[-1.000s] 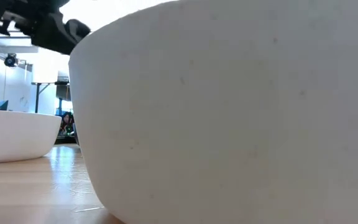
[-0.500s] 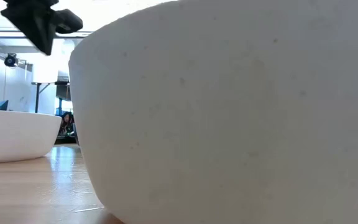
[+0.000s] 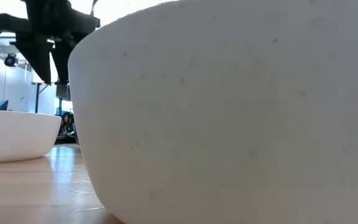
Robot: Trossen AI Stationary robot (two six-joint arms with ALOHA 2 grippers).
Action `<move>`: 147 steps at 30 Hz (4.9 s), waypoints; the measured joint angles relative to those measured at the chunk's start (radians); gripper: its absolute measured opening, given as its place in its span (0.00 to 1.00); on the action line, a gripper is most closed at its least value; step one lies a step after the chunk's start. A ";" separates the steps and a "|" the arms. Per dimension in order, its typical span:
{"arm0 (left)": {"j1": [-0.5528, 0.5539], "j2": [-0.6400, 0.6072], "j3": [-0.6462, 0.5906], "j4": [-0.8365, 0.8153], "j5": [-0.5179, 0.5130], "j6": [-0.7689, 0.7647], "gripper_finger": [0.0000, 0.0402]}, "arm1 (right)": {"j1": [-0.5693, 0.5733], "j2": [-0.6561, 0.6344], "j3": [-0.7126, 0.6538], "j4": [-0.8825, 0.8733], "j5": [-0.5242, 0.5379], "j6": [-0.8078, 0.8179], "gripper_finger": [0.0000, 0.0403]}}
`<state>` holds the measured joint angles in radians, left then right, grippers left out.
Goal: Nest bowls inside each other
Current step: Stack the white bowl on top of the brown bowl
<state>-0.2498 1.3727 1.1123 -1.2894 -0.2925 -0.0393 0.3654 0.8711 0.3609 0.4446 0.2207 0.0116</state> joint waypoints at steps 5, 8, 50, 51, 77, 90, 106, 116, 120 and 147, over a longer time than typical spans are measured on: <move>0.048 -0.101 -0.119 0.144 0.098 0.042 0.49 | 0.003 -0.023 -0.024 0.003 0.000 -0.002 0.17; 0.083 -0.184 -0.199 0.187 0.134 0.015 0.50 | 0.003 -0.035 -0.027 0.003 0.000 -0.002 0.17; 0.264 -0.111 -0.378 0.337 0.355 0.027 0.18 | 0.003 -0.041 -0.023 0.010 0.008 -0.076 0.16; 0.264 -0.111 -0.378 0.336 0.355 0.027 0.14 | 0.003 -0.041 -0.023 0.010 0.008 -0.076 0.16; 0.264 -0.128 0.025 0.352 0.208 0.054 0.00 | 0.003 -0.047 -0.022 -0.030 0.016 -0.098 0.15; 0.280 -0.070 0.198 0.642 0.391 0.156 0.00 | 0.003 -0.154 -0.023 -0.173 0.023 -0.097 0.15; 0.343 0.510 0.835 0.264 0.545 0.347 0.00 | 0.003 -0.254 -0.029 -0.397 0.177 -0.054 0.11; 0.360 0.804 1.246 0.049 0.541 0.443 0.00 | 0.003 -0.255 -0.030 -0.536 0.176 -0.004 0.11; 0.387 0.844 1.235 0.079 0.539 0.448 0.00 | 0.003 -0.256 -0.030 -0.539 0.176 -0.005 0.11; 0.389 0.897 1.196 0.049 0.609 0.446 0.00 | 0.003 -0.255 -0.030 -0.538 0.173 0.006 0.11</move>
<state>0.1390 2.2699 2.3085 -1.2401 0.3167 0.4068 0.3683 0.6166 0.3305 -0.0937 0.3939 0.0181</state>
